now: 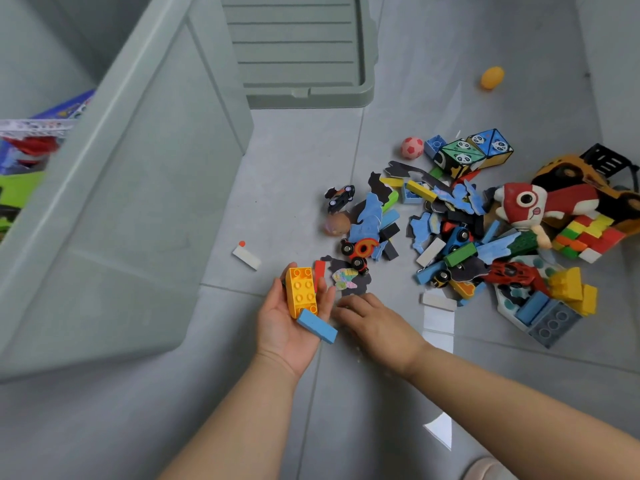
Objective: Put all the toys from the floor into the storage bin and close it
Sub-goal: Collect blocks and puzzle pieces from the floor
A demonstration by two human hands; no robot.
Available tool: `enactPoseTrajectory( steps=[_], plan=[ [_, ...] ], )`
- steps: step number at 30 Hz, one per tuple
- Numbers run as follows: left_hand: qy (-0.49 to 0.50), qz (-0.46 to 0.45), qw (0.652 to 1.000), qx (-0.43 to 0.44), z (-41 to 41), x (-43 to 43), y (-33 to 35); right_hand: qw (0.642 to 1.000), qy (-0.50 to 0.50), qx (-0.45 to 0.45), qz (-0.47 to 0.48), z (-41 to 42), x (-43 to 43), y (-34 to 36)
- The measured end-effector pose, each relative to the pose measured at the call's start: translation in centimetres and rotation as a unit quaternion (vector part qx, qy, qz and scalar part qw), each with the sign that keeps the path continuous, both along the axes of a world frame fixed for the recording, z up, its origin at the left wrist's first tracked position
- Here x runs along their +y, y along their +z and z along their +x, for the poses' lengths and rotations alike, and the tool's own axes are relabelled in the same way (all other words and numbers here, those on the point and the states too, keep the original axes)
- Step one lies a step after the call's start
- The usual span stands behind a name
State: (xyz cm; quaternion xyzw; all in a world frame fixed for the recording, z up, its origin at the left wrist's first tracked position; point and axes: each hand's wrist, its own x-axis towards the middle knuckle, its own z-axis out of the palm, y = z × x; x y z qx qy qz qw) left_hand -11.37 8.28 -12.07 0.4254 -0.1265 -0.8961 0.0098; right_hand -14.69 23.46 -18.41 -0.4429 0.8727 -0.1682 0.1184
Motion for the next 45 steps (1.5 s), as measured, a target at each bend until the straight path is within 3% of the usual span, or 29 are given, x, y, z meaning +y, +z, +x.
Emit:
enactPoseTrajectory(
  steps=[4, 5, 7, 9, 11, 14, 20, 24, 31, 35, 39, 42, 45],
  plan=[
    [0.032, 0.012, 0.999, 0.008, 0.2, -0.7, 0.5, 0.997, -0.05, -0.034, -0.048, 0.0, 1.8, 0.3],
    [0.035, 0.012, 0.999, 0.007, 0.3, -0.8, 0.6, 0.987, -0.122, -0.06, -0.085, 0.3, 2.3, 0.9],
    [0.036, 0.011, 0.999, 0.005, 0.3, -1.0, 0.6, 0.933, -0.307, -0.12, -0.142, 0.6, 3.9, 2.1],
    [0.036, 0.014, 0.999, 0.003, 0.2, -0.8, 0.4, 0.907, -0.393, -0.102, -0.113, 0.4, 6.1, 2.6],
    [0.033, 0.017, 0.999, -0.002, 0.1, -0.4, 0.3, 0.923, -0.379, -0.047, -0.045, -0.3, 7.9, 2.6],
    [0.02, 0.022, 1.0, 0.001, -0.4, 0.4, 0.4, 0.938, -0.341, -0.043, 0.035, -0.9, 8.7, 2.2],
    [0.009, 0.028, 0.999, 0.015, -0.9, 1.3, 1.1, 0.923, -0.373, -0.087, 0.035, -0.5, 8.7, 2.4],
    [0.008, 0.025, 1.0, 0.001, -0.6, 2.0, 1.5, 0.906, -0.398, -0.119, -0.082, -0.2, 6.0, 5.6],
    [-0.048, -0.015, 0.999, 0.012, -2.5, 4.3, 6.6, 0.935, -0.28, -0.063, -0.209, 0.8, -2.7, 14.1],
    [-0.032, -0.062, 0.991, 0.111, -3.6, 1.9, 15.3, 0.913, -0.288, -0.076, -0.278, -0.7, -6.5, 21.2],
    [0.086, -0.216, 0.964, 0.126, -5.1, -6.9, 19.6, 0.877, -0.175, -0.194, -0.403, -1.4, -15.1, 29.3],
    [0.213, -0.278, 0.935, 0.057, -3.0, -14.3, 21.7, 0.841, -0.071, -0.335, -0.419, -0.2, -23.6, 31.3],
    [0.196, -0.275, 0.94, 0.055, 2.1, -18.1, 23.1, 0.748, -0.118, -0.538, -0.37, 1.3, -29.3, 29.2]
  ],
)
